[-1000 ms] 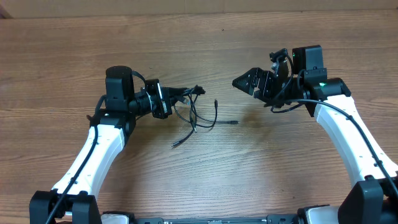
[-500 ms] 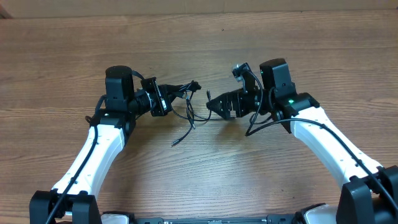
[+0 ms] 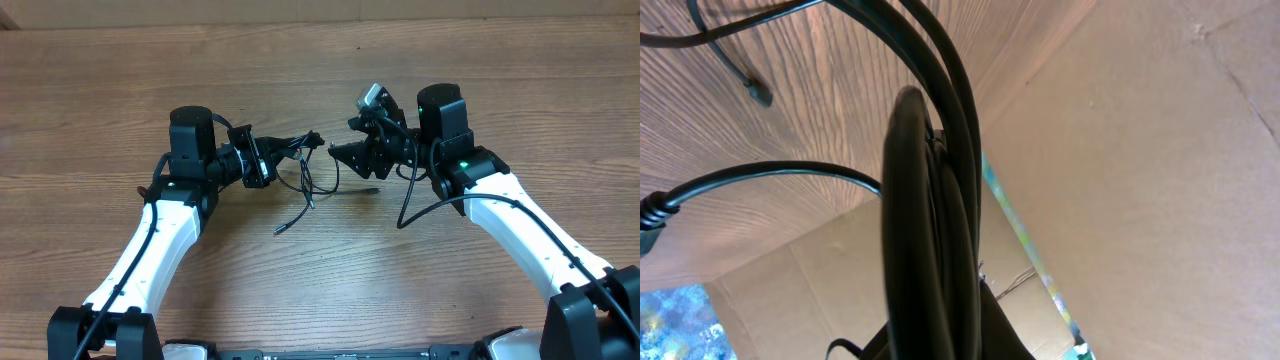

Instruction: Untangle cables

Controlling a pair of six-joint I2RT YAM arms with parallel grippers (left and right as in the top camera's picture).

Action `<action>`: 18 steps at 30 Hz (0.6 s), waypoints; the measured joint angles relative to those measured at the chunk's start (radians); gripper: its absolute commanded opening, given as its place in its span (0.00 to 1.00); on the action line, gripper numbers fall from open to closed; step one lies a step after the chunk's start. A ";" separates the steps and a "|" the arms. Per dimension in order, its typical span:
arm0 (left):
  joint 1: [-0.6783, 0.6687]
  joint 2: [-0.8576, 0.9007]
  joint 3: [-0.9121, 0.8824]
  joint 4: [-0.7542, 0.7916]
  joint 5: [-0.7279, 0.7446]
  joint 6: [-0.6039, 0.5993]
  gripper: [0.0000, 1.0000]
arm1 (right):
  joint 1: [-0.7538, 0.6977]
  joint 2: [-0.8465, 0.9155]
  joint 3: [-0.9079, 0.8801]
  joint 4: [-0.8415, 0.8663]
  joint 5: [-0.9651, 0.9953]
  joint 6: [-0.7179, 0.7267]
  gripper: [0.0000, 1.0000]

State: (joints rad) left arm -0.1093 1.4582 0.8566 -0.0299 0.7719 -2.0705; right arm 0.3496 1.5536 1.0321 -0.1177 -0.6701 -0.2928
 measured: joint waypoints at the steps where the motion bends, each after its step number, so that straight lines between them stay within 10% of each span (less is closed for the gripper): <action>1: 0.000 0.000 0.000 0.000 0.003 0.000 0.04 | 0.000 0.001 0.000 0.008 0.000 -0.006 0.69; 14: 0.000 0.000 0.000 0.001 0.010 0.000 0.04 | 0.000 0.026 0.000 0.061 -0.003 -0.137 0.58; 18: 0.000 0.000 0.000 0.000 0.010 0.000 0.05 | 0.000 0.029 0.000 0.066 -0.040 -0.153 0.68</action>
State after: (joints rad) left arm -0.1097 1.4582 0.8566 -0.0296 0.7815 -2.0705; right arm 0.3496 1.5826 1.0321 -0.0517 -0.7097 -0.4454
